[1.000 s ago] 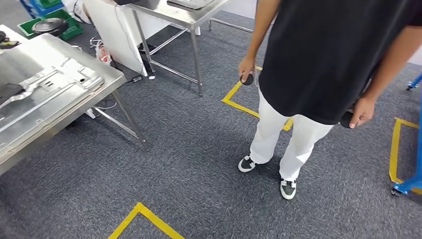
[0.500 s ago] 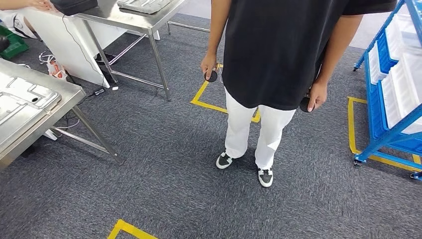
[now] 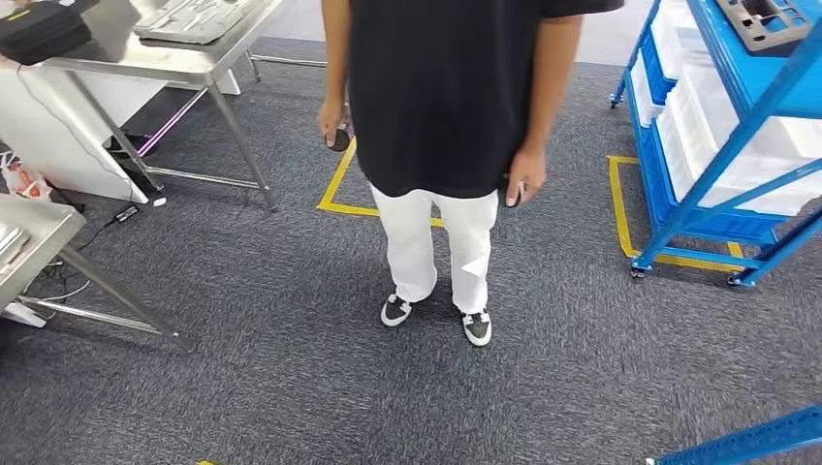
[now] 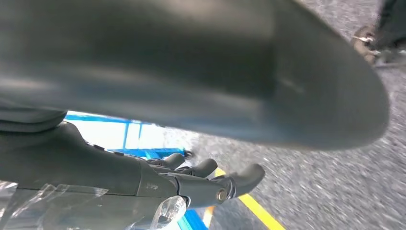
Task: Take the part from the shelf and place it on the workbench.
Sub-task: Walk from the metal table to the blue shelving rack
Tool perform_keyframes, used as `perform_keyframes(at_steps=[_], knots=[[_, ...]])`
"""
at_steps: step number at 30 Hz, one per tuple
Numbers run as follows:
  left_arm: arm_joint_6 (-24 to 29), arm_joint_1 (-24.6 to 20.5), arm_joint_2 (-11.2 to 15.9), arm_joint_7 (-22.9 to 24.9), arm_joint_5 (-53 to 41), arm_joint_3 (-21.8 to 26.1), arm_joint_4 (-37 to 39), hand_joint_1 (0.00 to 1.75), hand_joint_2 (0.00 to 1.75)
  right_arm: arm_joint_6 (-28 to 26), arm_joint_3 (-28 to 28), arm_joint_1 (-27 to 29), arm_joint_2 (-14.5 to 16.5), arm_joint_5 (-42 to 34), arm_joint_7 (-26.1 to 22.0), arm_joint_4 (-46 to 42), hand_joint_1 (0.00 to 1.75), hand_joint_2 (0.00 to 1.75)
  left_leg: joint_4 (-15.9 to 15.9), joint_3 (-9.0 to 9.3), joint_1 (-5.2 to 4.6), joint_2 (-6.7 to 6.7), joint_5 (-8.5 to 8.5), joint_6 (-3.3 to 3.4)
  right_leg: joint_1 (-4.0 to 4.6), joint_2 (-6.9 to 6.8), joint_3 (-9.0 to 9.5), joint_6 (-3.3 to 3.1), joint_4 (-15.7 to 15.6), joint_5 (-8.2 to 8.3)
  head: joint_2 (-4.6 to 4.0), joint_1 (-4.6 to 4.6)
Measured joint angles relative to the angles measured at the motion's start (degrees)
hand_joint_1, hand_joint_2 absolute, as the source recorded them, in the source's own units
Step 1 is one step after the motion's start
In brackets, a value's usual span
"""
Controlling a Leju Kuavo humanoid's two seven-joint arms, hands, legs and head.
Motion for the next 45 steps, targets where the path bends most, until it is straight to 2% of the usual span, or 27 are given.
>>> perform_keyframes(at_steps=[2,5,6,7,8,9,11,13,15,16,18,20,22,23,24,26,28,30,32,34,36,37,38,39,42,44,45], knots=[[-0.14,-0.08,-0.01,-0.1,-0.16,0.0,-0.01,0.0,0.0,-0.16,0.0,0.07,-0.09,-0.07,-0.15,0.01,0.0,0.0,1.69,-0.48,0.48,-1.37,-1.49,-0.38,0.16,1.23,-0.24,-0.78,-0.05,0.26,0.0,-0.09],[-0.32,0.04,-0.05,-0.98,-0.48,-0.01,-0.01,0.0,0.0,-0.35,0.0,-0.02,-0.09,-0.39,-0.48,0.01,0.0,0.0,12.7,-5.36,0.58,-5.37,-7.58,-0.4,0.41,3.1,-0.7,-1.58,-0.08,0.7,0.0,-0.18],[-0.33,0.14,-0.05,-1.43,-0.65,-0.01,-0.01,0.0,0.0,-0.36,0.0,-0.02,-0.06,-0.48,-0.55,0.01,0.0,0.0,16.49,-7.21,0.45,-5.87,-8.94,-0.24,0.61,3.9,-0.85,-1.76,-0.08,0.81,0.0,-0.2],[-0.31,0.23,-0.04,-1.88,-0.83,-0.02,0.0,0.0,0.0,-0.36,0.0,0.0,-0.03,-0.54,-0.59,0.01,0.0,0.0,18.48,-8.3,0.27,-6.14,-9.2,0.03,0.8,4.76,-0.94,-1.91,-0.08,0.9,0.0,-0.22],[-0.22,0.27,-0.04,-2.34,-0.97,-0.02,0.0,0.0,0.0,-0.36,0.0,0.03,-0.01,-0.55,-0.62,0.01,0.0,0.0,18.11,-8.32,0.03,-6.38,-8.27,0.43,0.95,5.66,-0.97,-2.0,-0.08,0.98,0.0,-0.22],[-0.09,0.26,-0.04,-2.8,-1.05,-0.02,0.0,0.0,0.0,-0.35,0.0,0.05,0.01,-0.56,-0.62,0.01,0.0,0.0,15.28,-7.19,-0.27,-6.81,-6.32,0.92,1.04,6.53,-0.93,-2.05,-0.08,1.05,0.0,-0.22],[0.21,0.11,-0.02,-3.66,-1.09,-0.02,-0.01,0.0,0.0,-0.34,0.0,0.03,0.13,-0.61,-0.58,0.01,0.0,0.0,6.47,-3.38,-0.88,-9.39,-1.92,2.02,1.12,8.1,-0.88,-1.97,-0.05,1.22,0.0,-0.21],[0.34,-0.06,0.0,-4.29,-1.13,-0.02,-0.01,0.0,0.0,-0.31,0.0,0.02,0.36,-0.68,-0.47,0.01,0.0,0.0,1.32,-1.23,-1.28,-11.25,-0.02,2.37,1.08,9.47,-1.14,-1.66,-0.01,1.45,0.0,-0.2],[0.33,-0.13,-0.05,-4.55,-1.16,-0.02,-0.02,0.0,0.0,-0.3,0.0,0.14,0.47,-0.87,-0.37,0.02,0.0,0.0,0.63,-1.09,-1.46,-10.36,0.19,2.2,0.93,10.77,-1.56,-1.13,-0.07,1.8,0.0,-0.19],[0.31,-0.18,-0.1,-4.48,-1.17,-0.02,-0.02,0.0,0.0,-0.31,0.0,0.23,0.48,-0.99,-0.37,0.03,0.0,0.0,0.35,-1.03,-1.39,-9.65,0.44,2.26,0.88,10.45,-1.81,-0.98,0.25,1.68,0.0,-0.19],[0.24,-0.25,-0.16,-4.01,-1.17,-0.02,-0.01,0.0,0.0,-0.46,0.0,0.26,0.47,-1.19,-0.5,0.08,0.0,0.0,-0.25,-0.98,-1.11,-8.16,0.96,2.65,1.08,7.57,-3.39,-0.7,3.48,-0.59,0.0,-0.07],[0.06,-0.14,-0.15,-2.95,-1.16,-0.03,0.0,0.0,0.0,-0.67,0.0,0.16,0.46,-1.37,-0.92,0.1,0.0,0.0,-0.42,-1.14,-0.99,-6.62,1.13,2.98,1.11,4.28,-6.66,-0.31,10.84,-4.92,0.0,0.07],[-0.22,0.11,-0.15,-1.84,-1.11,-0.04,0.0,0.0,0.0,-0.75,0.0,0.17,0.46,-1.53,-1.38,0.11,0.0,0.0,-0.39,-1.33,-0.81,-4.9,1.16,2.96,0.69,3.41,-9.09,0.33,16.81,-7.22,0.0,0.08],[-0.38,0.17,-0.15,-1.47,-1.1,-0.04,0.0,0.0,0.0,-0.75,0.0,0.2,0.45,-1.57,-1.54,0.12,0.0,0.0,-0.37,-1.37,-0.63,-4.11,1.15,2.83,0.41,3.16,-8.77,0.7,16.85,-6.8,0.0,0.09],[-0.52,0.17,-0.15,-1.24,-1.08,-0.04,0.0,0.0,0.0,-0.75,0.0,0.21,0.43,-1.58,-1.64,0.14,0.0,0.0,-0.3,-1.35,-0.4,-3.4,1.09,2.59,0.09,2.7,-7.23,1.09,14.51,-5.44,0.0,0.09],[-0.66,0.1,-0.03,-1.12,-1.07,-0.04,0.0,0.0,0.0,-0.74,0.0,0.16,0.49,-1.54,-1.82,0.16,0.0,0.0,0.25,-1.34,-0.13,-2.27,0.68,1.72,-0.41,0.34,-2.36,1.93,6.22,-2.27,0.0,0.17],[-0.62,0.02,0.2,-1.21,-1.05,-0.04,0.0,0.0,0.0,-0.72,0.0,0.04,0.65,-1.51,-1.99,0.17,0.0,0.0,0.99,-1.38,-0.23,-1.37,0.1,0.78,-0.52,-1.18,0.26,1.62,1.27,-0.98,0.0,0.1],[-0.58,-0.09,0.33,-1.37,-1.0,-0.04,0.0,0.0,0.0,-0.72,0.0,0.07,0.68,-1.68,-2.07,0.19,0.0,0.0,1.17,-1.18,-0.12,-0.47,-0.06,0.23,-0.2,-0.28,0.19,0.44,0.82,-0.94,0.0,-0.08],[-0.51,-0.21,0.33,-1.49,-1.09,-0.04,0.0,0.0,0.0,-0.73,0.0,0.12,0.63,-1.93,-2.08,0.22,0.0,0.0,2.03,-1.26,0.37,-1.4,-0.94,-0.21,0.0,0.84,-0.01,-0.46,0.76,-0.69,0.0,-0.13],[-0.37,-0.19,0.3,-1.55,-1.31,-0.08,0.0,0.0,0.0,-0.8,0.0,-0.01,0.62,-2.34,-2.15,0.23,0.0,0.0,7.13,-3.33,0.64,-4.18,-4.32,-0.47,0.05,2.02,-0.26,-1.17,0.69,-0.33,0.0,-0.17],[-0.1,0.01,0.28,-1.79,-1.63,-0.16,0.0,0.0,0.0,-0.9,0.0,-0.08,0.7,-2.88,-2.32,0.23,0.0,0.0,15.5,-7.12,0.53,-5.83,-8.21,-0.34,0.35,3.48,-0.61,-1.6,0.7,-0.08,0.0,-0.22],[0.09,0.1,0.3,-2.03,-1.81,-0.2,0.0,0.0,0.0,-0.93,0.0,-0.06,0.74,-3.05,-2.38,0.23,0.0,0.0,18.46,-8.57,0.41,-6.1,-9.05,-0.14,0.52,4.32,-0.74,-1.75,0.71,0.03,0.0,-0.24],[0.26,0.16,0.32,-2.32,-1.97,-0.23,0.0,0.0,0.0,-0.95,0.0,-0.03,0.78,-3.21,-2.4,0.23,0.0,0.0,19.27,-9.09,0.23,-6.3,-8.76,0.19,0.67,5.2,-0.82,-1.86,0.71,0.13,0.0,-0.25],[0.4,0.15,0.36,-2.61,-2.05,-0.25,0.0,0.0,0.0,-0.94,0.0,-0.01,0.79,-3.32,-2.37,0.24,0.0,0.0,17.66,-8.47,-0.02,-6.55,-7.38,0.64,0.77,6.08,-0.85,-1.93,0.71,0.24,0.0,-0.26],[0.63,-0.04,0.55,-3.05,-2.01,-0.26,0.0,0.0,0.0,-0.8,0.0,-0.02,1.03,-3.51,-2.14,0.25,0.0,0.0,5.19,-2.95,-0.86,-9.57,-1.51,1.95,0.82,8.52,-0.97,-1.87,0.72,0.6,0.0,-0.25],[0.84,-0.22,0.68,-3.11,-1.9,-0.26,0.0,0.0,0.0,-0.68,0.0,0.04,1.24,-3.51,-1.99,0.28,0.0,0.0,1.32,-1.31,-1.18,-10.57,-0.26,1.85,0.84,9.84,-1.35,-1.63,0.77,0.87,0.0,-0.24],[0.99,-0.32,0.68,-3.09,-1.86,-0.26,0.0,0.0,0.0,-0.63,0.0,0.14,1.27,-3.49,-1.88,0.33,0.0,0.0,1.1,-1.25,-1.32,-9.81,-0.1,1.64,0.85,10.53,-1.57,-1.43,0.75,1.04,0.0,-0.22]])
